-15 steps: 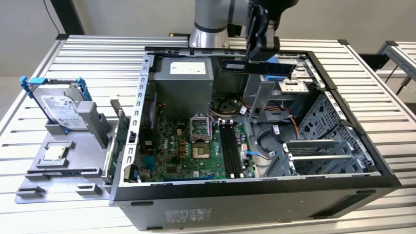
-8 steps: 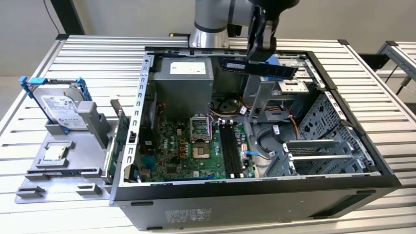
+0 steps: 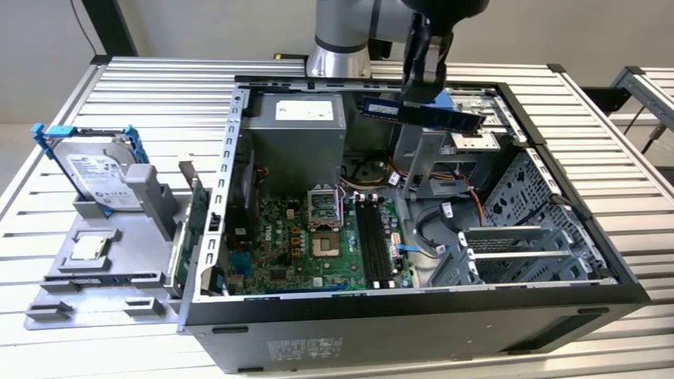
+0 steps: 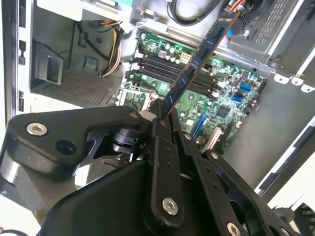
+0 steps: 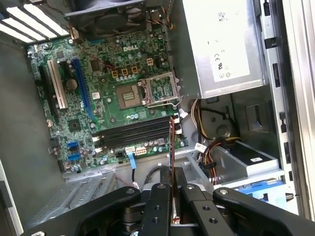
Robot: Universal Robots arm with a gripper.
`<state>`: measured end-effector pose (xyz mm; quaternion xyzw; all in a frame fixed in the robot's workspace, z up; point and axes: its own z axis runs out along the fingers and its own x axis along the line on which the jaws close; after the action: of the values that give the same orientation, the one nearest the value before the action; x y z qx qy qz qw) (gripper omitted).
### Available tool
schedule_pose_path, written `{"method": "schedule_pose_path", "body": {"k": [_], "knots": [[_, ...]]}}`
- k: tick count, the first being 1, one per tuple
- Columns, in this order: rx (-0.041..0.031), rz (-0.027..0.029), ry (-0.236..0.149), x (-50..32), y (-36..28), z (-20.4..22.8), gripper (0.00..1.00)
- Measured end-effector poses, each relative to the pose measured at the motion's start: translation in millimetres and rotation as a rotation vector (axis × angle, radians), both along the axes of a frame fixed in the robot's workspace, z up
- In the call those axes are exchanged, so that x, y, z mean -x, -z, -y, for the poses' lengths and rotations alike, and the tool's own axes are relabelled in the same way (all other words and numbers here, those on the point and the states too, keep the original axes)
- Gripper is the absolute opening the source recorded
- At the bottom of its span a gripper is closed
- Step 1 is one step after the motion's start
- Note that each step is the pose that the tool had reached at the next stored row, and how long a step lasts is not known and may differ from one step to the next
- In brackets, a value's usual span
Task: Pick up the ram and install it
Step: 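Insert the ram into the slot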
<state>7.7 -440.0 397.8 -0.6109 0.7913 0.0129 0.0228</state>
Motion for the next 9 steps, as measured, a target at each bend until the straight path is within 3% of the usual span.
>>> {"method": "schedule_pose_path", "body": {"k": [9], "knots": [[0.0006,-0.0001,0.138,0.0,0.4,0.2,0.0]]}}
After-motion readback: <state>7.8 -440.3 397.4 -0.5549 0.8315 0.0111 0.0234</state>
